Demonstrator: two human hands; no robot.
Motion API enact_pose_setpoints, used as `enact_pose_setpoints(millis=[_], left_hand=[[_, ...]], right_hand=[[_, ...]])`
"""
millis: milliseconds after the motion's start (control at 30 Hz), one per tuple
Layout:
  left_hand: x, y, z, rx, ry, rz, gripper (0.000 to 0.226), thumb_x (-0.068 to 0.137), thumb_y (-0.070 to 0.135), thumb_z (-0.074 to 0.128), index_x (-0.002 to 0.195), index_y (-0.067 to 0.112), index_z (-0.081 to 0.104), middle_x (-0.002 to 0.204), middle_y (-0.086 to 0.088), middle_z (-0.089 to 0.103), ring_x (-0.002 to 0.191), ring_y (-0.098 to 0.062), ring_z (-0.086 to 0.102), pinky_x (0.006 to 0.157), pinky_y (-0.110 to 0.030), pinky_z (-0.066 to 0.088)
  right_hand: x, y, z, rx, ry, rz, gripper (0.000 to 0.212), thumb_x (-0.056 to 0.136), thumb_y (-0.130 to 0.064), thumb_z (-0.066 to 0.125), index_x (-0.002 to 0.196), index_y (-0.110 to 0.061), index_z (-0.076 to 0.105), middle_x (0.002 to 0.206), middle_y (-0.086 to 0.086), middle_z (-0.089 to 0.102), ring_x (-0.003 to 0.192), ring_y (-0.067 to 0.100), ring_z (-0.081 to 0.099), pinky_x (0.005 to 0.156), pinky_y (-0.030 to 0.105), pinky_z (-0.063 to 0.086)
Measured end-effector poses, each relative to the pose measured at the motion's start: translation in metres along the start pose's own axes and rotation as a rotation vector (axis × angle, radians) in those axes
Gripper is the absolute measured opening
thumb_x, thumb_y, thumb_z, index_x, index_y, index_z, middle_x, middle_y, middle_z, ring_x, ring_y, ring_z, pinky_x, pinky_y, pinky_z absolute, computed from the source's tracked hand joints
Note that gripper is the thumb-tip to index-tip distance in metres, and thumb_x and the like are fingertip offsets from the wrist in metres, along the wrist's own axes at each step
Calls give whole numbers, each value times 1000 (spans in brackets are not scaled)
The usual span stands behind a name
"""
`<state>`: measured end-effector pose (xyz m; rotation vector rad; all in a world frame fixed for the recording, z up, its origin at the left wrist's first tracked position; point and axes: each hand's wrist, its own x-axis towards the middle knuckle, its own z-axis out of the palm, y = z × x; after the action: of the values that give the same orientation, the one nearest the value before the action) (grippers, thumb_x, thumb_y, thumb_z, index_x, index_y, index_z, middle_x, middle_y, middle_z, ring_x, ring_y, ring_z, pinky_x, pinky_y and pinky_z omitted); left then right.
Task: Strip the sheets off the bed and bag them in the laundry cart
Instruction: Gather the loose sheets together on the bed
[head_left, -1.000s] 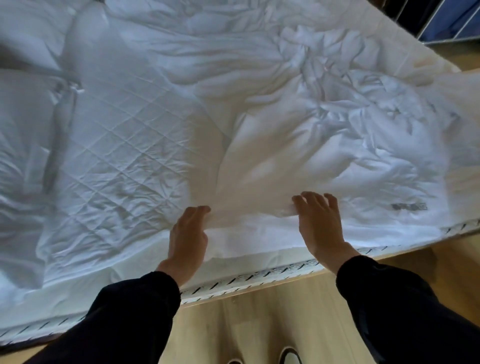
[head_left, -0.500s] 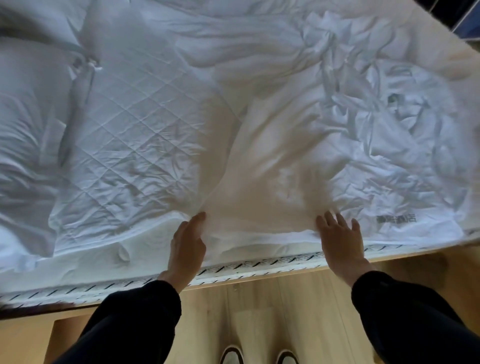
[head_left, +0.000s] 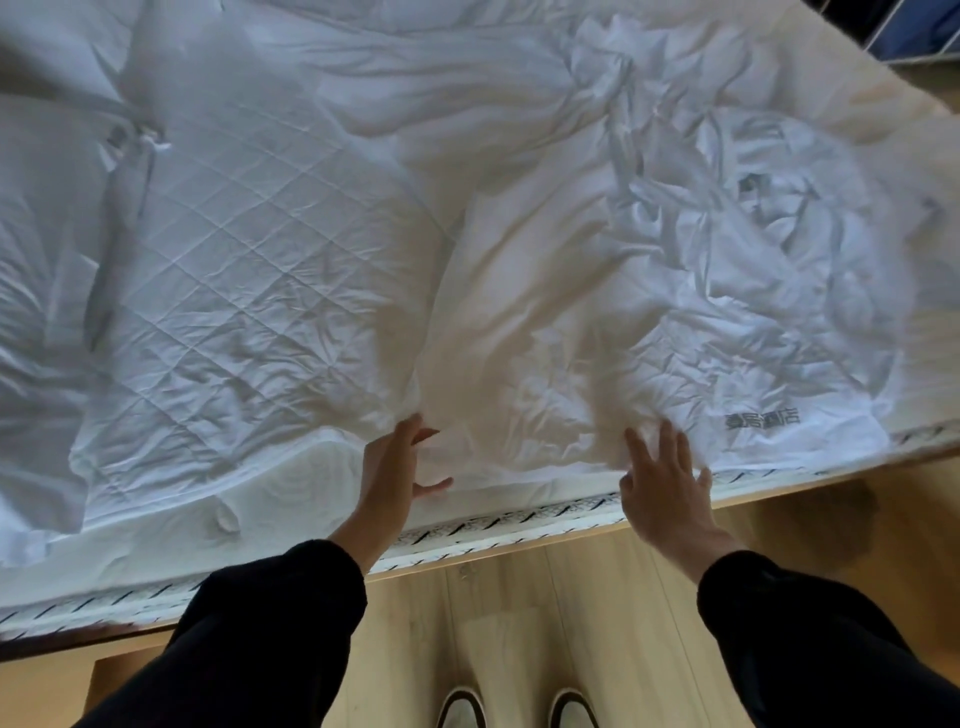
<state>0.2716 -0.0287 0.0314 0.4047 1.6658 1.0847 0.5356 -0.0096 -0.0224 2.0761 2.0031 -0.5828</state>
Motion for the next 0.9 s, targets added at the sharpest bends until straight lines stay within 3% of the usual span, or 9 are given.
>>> enact_pose_setpoints(millis=[100, 200, 300, 433, 567, 633, 767, 833, 900], left_hand=[[0, 10, 6, 90, 118, 71, 26, 85, -5, 55, 85, 17, 69, 101, -8, 66, 84, -18, 63, 66, -36, 60], [-3, 35, 11, 13, 32, 82, 34, 85, -8, 52, 98, 18, 68, 106, -11, 66, 92, -24, 67, 75, -35, 58], [-7, 76, 23, -144, -74, 50, 31, 88, -8, 52, 103, 15, 67, 95, -7, 66, 81, -21, 67, 62, -29, 55], [-2, 115, 35, -299, -115, 19, 13, 86, 3, 63, 95, 12, 66, 99, -9, 62, 80, -21, 62, 50, -22, 49], [12, 122, 33, -346, -39, 15, 8, 80, 9, 71, 82, 10, 64, 95, -6, 60, 76, -19, 57, 43, -20, 43], [16, 123, 30, -396, -60, 0, 8, 84, 6, 66, 80, 8, 60, 92, -9, 57, 65, -16, 53, 38, -18, 37], [22, 130, 29, -523, -90, 5, 9, 92, 1, 50, 88, 8, 54, 75, -6, 50, 49, -10, 45, 39, -15, 34], [22, 132, 35, -501, -73, 20, 10, 92, 0, 51, 97, 7, 56, 79, -8, 52, 54, -12, 50, 42, -16, 39], [20, 133, 44, -421, -31, 37, 17, 89, 1, 57, 105, 5, 60, 89, -11, 56, 68, -18, 58, 48, -21, 47]], right_hand=[[-3, 6, 2, -26, 3, 7, 71, 96, -22, 45, 151, -26, 2, 158, 16, -12, 147, 33, -6, 114, 60, 15], [-2, 19, 0, -54, 44, 60, 77, 94, -17, 47, 152, -22, -3, 158, 18, -13, 147, 34, -5, 116, 58, 11], [1, 29, -7, -100, 76, 101, 78, 94, -23, 50, 152, -17, -3, 158, 19, -10, 147, 36, -3, 117, 55, 10], [14, 41, -16, -160, 82, 119, 81, 94, -27, 52, 151, -18, -4, 159, 16, -7, 147, 35, -3, 116, 53, 11], [26, 60, -19, -165, 166, 36, 55, 92, -18, 54, 141, -26, 32, 153, 5, 24, 143, 24, 20, 114, 51, 21], [26, 71, -25, -200, 216, 48, 46, 89, -10, 52, 131, -27, 47, 144, 0, 40, 138, 20, 31, 113, 49, 23], [33, 94, -37, -140, 222, 195, 51, 87, -5, 48, 131, -32, 47, 142, -5, 43, 140, 17, 29, 113, 45, 17], [38, 102, -43, -57, 248, 257, 48, 87, -5, 51, 128, -32, 53, 135, -4, 52, 135, 16, 38, 112, 46, 17], [41, 105, -49, 48, 319, 251, 41, 85, -3, 54, 119, -27, 59, 116, -2, 63, 118, 17, 53, 111, 45, 17]])
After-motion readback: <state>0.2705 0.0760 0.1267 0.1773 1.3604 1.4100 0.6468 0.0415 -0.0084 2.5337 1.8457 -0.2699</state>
